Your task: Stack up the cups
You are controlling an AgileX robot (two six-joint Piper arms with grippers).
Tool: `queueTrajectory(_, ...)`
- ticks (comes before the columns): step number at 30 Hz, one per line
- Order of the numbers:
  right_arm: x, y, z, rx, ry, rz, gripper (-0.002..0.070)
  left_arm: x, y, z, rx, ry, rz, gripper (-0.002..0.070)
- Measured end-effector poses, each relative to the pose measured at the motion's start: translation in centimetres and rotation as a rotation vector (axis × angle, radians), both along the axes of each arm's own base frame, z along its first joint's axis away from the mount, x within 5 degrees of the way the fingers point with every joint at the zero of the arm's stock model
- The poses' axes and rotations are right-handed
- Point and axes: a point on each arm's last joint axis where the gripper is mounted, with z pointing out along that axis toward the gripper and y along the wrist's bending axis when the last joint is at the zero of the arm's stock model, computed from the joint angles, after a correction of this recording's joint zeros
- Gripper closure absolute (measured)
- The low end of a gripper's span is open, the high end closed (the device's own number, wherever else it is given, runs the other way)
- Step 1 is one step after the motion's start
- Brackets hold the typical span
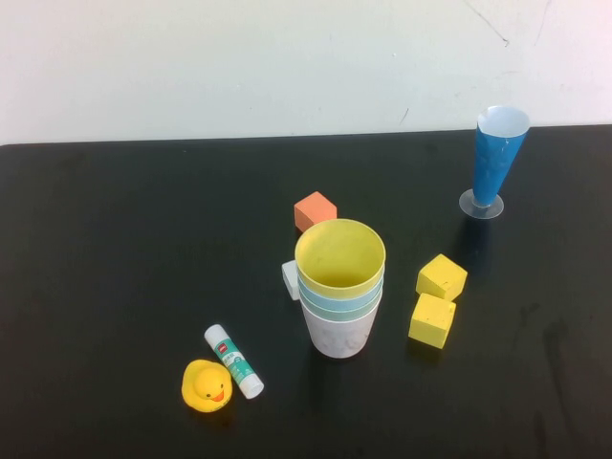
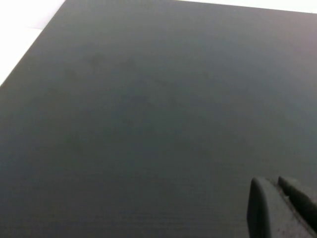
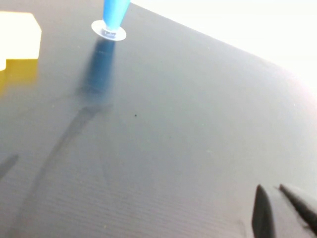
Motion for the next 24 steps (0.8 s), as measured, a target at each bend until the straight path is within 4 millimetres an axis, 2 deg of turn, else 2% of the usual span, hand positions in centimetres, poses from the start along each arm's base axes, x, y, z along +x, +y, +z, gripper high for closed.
queueTrajectory(4, 0.2, 0.0, -0.5, 0.000, -0.001, 0.000, 0.0678, 0.0, 0.0, 0.0, 0.004, 0.000, -0.001, 0.0676)
queueTrajectory(8, 0.8, 0.0, -2.4, 0.002, -0.002, -0.002, 0.0678, 0.0, 0.0, 0.0, 0.010, 0.000, -0.003, 0.0676)
queueTrajectory(10, 1.3, 0.0, -4.3, 0.002, -0.002, -0.003, 0.0678, 0.0, 0.0, 0.0, 0.010, 0.000, -0.003, 0.0676)
queueTrajectory(12, 1.4, 0.0, -5.2, 0.004, 0.018, -0.004, 0.0678, 0.0, 0.0, 0.0, 0.011, 0.000, -0.003, 0.0676)
queueTrajectory(24, 1.4, 0.0, -5.1, 0.004, 0.005, -0.004, 0.0678, 0.0, 0.0, 0.0, 0.011, 0.002, -0.003, 0.0676)
